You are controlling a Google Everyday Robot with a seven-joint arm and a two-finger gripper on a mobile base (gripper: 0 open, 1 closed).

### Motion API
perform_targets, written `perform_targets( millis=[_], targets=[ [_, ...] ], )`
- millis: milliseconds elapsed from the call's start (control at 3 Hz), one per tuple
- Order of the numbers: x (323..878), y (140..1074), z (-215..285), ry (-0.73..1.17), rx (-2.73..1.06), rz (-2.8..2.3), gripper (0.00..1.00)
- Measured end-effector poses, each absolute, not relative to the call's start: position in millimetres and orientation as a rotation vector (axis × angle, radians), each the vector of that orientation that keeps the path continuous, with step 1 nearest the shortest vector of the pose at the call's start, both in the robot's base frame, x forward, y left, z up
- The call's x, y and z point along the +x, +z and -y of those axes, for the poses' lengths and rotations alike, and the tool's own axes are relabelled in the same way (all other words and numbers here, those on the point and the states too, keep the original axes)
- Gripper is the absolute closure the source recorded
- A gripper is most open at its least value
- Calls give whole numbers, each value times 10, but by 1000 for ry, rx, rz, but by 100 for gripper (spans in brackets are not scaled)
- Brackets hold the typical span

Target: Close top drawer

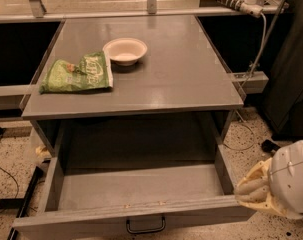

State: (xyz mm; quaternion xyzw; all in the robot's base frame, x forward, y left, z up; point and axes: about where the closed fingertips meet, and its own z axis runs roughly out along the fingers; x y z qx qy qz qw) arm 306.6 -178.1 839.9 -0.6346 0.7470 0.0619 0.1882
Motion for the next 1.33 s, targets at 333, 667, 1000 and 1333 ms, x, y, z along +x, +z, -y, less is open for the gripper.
perform_targets(
  millis=[333, 667, 1000, 1333],
  targets=[
    [3010, 8028, 1687, 266, -1744, -2118, 100],
    [2983, 7513, 1607, 354, -1666, -2115, 100],
    [3016, 7202, 1567, 367, -1589, -2083, 100],
    [2993, 6908, 1452, 356, -1589, -2043, 100]
  ],
)
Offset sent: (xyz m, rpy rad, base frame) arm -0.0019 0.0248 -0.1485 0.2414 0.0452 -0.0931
